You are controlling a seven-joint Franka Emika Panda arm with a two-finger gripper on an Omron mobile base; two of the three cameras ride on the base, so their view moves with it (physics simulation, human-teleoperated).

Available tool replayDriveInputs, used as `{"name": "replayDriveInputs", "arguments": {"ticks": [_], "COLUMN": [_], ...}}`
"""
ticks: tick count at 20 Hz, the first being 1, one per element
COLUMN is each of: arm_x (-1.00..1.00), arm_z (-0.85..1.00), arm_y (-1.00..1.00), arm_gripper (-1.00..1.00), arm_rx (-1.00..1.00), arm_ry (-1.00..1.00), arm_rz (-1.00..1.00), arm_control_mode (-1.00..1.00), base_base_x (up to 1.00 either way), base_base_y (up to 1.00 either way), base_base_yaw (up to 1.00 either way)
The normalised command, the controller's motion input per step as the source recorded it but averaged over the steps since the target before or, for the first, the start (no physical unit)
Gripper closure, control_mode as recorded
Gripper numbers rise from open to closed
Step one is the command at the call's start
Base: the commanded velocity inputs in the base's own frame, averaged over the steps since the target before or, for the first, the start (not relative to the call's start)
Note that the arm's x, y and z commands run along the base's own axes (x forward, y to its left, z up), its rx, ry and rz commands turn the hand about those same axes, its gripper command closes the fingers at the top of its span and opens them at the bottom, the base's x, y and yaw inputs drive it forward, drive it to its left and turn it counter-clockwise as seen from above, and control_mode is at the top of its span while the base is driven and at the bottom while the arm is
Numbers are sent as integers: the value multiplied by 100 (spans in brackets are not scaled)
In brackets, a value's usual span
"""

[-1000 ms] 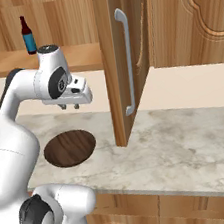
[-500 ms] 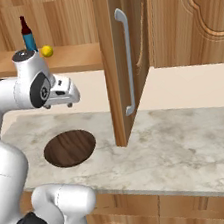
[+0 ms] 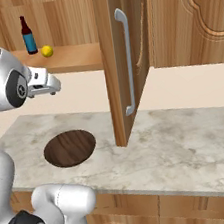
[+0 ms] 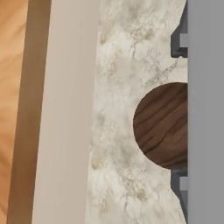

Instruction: Pick the lemon from the cabinet and place it in the bowl. Then pick the bowl and place it in the sink. Then turn on the sink facuet.

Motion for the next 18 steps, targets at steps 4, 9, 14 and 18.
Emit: {"name": "replayDriveInputs", "arguments": {"ticks": [4, 9, 14, 18], "arm_x": [8, 32, 53, 44], "arm_z": [46, 15, 5, 22], "arm_y": [15, 0, 2, 11], "arm_gripper": [-100, -100, -100, -100], "arm_rx": [0, 0, 0, 0], "arm_ry": [-1, 4, 1, -9], "arm_rz": [-2, -4, -3, 0], "arm_control_mode": [-100, -100, -100, -100], "base_base_x": [0, 0, 0, 0], "base_base_y": [0, 0, 0, 0], "base_base_yaw": [0, 0, 0, 0]}}
